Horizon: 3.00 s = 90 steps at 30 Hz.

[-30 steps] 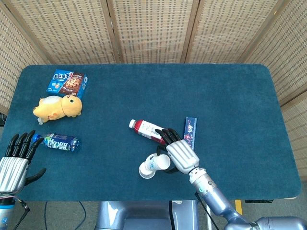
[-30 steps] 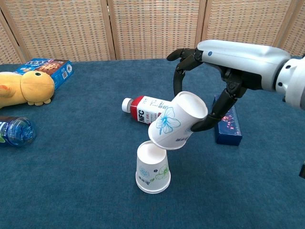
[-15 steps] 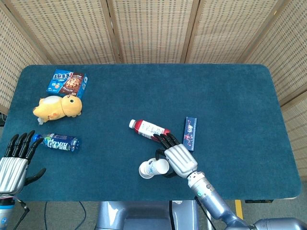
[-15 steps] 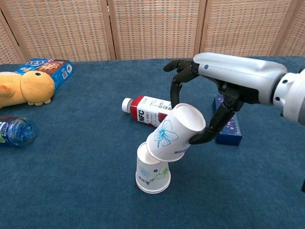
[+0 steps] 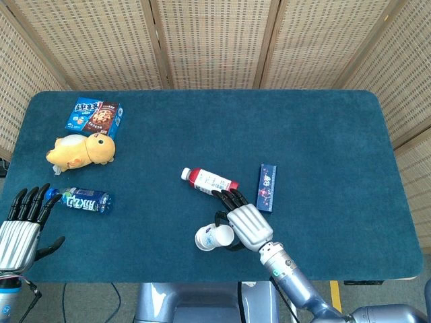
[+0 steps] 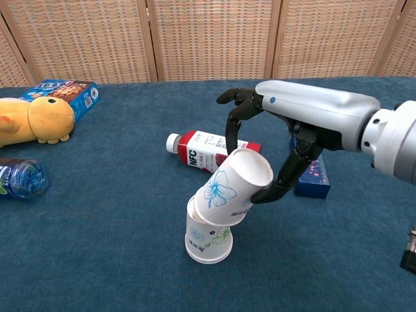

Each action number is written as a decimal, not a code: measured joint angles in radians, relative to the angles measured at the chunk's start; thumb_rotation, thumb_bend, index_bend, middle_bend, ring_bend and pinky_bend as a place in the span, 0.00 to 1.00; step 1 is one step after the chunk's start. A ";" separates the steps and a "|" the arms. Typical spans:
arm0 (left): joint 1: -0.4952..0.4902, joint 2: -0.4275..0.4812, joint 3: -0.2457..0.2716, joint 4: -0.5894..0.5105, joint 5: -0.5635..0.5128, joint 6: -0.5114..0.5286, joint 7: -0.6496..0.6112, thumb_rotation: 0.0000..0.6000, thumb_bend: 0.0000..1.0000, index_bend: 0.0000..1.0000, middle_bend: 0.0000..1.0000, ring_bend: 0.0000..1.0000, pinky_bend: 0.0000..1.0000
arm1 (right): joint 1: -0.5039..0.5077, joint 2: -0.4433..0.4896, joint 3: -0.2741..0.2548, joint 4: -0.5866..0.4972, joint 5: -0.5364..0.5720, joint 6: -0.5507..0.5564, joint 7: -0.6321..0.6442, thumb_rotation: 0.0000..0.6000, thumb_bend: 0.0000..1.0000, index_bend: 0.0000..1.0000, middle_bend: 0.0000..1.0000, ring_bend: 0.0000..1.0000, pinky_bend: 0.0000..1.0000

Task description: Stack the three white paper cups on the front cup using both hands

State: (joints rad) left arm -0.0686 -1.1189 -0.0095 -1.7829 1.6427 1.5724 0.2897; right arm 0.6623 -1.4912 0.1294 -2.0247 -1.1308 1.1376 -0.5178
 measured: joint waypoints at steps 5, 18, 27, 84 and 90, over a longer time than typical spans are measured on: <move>0.000 0.001 -0.002 0.001 -0.001 0.001 -0.006 1.00 0.20 0.14 0.00 0.00 0.00 | -0.001 -0.006 -0.003 0.001 -0.011 0.002 0.010 1.00 0.13 0.49 0.05 0.01 0.07; 0.002 0.003 -0.004 0.002 0.001 0.002 -0.012 1.00 0.20 0.14 0.00 0.00 0.00 | 0.000 -0.019 -0.005 -0.009 -0.014 0.003 0.018 1.00 0.10 0.46 0.04 0.01 0.07; 0.001 0.004 -0.005 0.004 -0.003 -0.004 -0.017 1.00 0.20 0.14 0.00 0.00 0.00 | -0.001 -0.031 -0.001 -0.007 -0.008 0.013 0.017 1.00 0.08 0.38 0.02 0.01 0.07; 0.000 0.008 -0.004 0.002 -0.002 -0.014 -0.037 1.00 0.19 0.14 0.00 0.00 0.00 | 0.031 -0.060 0.019 0.039 0.108 0.012 -0.056 1.00 0.52 0.37 0.00 0.00 0.04; 0.003 0.013 -0.002 0.001 0.004 -0.008 -0.046 1.00 0.19 0.14 0.00 0.00 0.00 | 0.034 -0.083 -0.003 0.012 0.108 0.021 -0.082 1.00 0.52 0.38 0.00 0.00 0.03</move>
State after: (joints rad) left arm -0.0658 -1.1060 -0.0111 -1.7819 1.6470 1.5640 0.2439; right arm 0.6964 -1.5743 0.1266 -2.0130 -1.0230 1.1586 -0.6003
